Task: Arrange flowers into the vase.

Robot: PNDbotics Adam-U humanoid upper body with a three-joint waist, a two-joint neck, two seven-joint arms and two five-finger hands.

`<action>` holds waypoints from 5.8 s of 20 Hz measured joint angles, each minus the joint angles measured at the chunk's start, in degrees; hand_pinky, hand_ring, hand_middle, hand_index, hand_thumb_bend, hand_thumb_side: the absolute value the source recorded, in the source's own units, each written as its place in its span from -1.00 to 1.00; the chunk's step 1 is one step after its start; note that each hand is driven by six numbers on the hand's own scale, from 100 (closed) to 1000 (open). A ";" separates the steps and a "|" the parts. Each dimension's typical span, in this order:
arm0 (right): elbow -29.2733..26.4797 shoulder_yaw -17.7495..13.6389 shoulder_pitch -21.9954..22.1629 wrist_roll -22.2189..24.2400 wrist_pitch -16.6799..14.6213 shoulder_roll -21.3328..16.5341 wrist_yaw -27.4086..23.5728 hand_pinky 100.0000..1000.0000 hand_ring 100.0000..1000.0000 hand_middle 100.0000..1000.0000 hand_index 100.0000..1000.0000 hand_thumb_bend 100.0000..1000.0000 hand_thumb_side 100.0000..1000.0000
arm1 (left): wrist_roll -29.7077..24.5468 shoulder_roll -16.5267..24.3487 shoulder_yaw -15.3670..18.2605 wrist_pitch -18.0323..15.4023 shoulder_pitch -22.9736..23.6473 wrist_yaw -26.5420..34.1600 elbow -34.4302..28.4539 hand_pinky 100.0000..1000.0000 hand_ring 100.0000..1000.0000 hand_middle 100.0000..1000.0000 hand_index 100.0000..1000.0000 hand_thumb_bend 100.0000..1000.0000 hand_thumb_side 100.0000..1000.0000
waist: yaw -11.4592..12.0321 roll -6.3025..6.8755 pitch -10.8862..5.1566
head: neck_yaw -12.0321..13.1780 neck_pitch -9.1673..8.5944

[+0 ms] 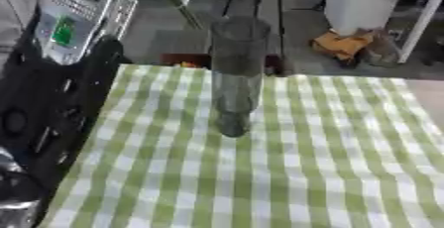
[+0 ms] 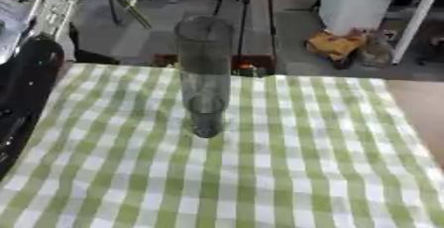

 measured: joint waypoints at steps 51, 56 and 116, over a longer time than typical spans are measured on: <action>0.00 -0.39 -2.13 0.32 -0.39 0.52 -1.04 0.26 0.44 0.39 0.55 -1.00 0.95 | -7.37 -1.29 -0.50 -4.37 1.40 -10.14 -3.55 -1.00 -1.00 -1.00 -1.00 -0.50 0.30 | -3.63 -0.50 5.08 | 0.50 -4.86; 0.00 -0.41 -2.18 0.32 -0.39 0.58 -1.23 0.26 0.43 0.39 0.55 -1.00 0.93 | -3.34 -2.25 0.25 -5.06 1.26 -11.72 0.03 -1.00 -1.00 -1.00 -1.00 -0.56 0.42 | -3.96 -0.51 5.43 | 1.03 -5.43; 0.00 -2.16 -0.53 -0.62 0.95 0.81 -1.41 0.24 0.44 0.39 0.53 -1.00 0.80 | 2.22 -1.65 0.30 0.94 -0.11 -17.68 15.24 -0.95 -0.09 -0.33 -0.69 -0.97 0.47 | -5.00 1.96 7.58 | 3.07 -8.84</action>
